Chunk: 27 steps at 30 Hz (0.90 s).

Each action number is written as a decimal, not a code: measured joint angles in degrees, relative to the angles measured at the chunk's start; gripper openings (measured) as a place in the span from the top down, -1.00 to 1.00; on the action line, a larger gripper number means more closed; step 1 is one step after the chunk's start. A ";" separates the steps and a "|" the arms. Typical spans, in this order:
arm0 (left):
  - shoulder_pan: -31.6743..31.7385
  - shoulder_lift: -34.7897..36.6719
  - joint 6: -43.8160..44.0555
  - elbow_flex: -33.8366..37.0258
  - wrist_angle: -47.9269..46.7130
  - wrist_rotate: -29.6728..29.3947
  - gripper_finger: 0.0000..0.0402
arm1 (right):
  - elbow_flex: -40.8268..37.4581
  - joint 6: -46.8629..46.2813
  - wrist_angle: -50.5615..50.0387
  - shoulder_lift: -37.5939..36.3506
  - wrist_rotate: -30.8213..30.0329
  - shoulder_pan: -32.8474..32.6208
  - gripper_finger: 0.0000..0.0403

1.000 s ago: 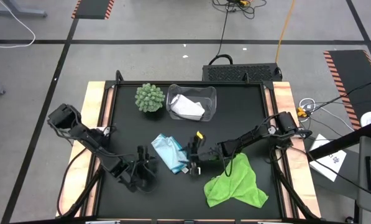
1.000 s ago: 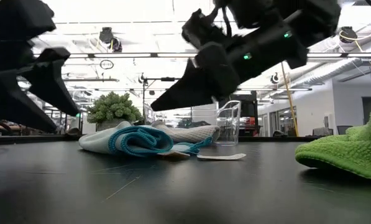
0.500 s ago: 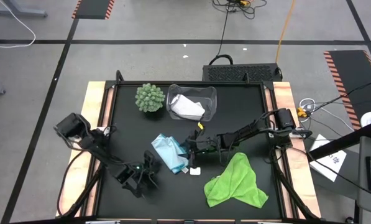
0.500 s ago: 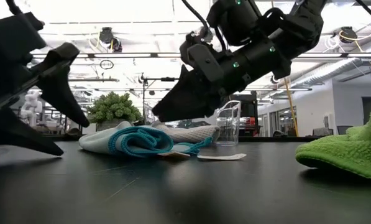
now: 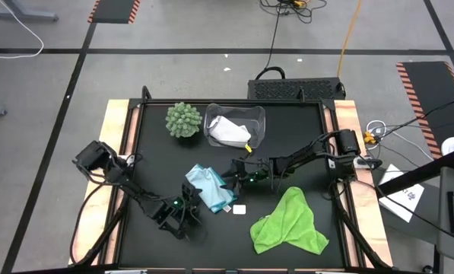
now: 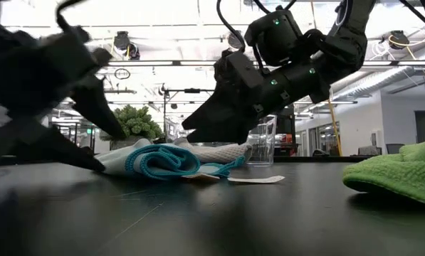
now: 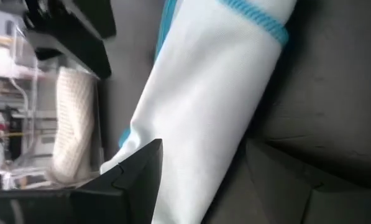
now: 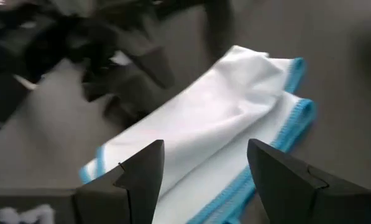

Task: Fold microfiber towels
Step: Put the folded blue towel into the transparent bin

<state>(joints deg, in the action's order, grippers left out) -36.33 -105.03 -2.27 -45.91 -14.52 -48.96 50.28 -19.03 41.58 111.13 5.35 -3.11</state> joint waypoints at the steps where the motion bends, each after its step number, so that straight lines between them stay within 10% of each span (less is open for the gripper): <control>1: 0.64 0.00 -0.08 0.00 -0.01 0.87 -0.15 | 0.00 -0.09 0.24 0.00 1.31 0.15 -0.10; 27: 7.93 -0.13 -12.07 0.04 3.47 7.75 0.04 | 0.08 3.71 -1.20 2.57 21.09 1.26 -0.10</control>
<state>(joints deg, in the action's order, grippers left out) -28.40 -105.16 -14.34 -45.87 -11.05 -41.21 50.36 -15.32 40.38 113.70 26.44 -1.85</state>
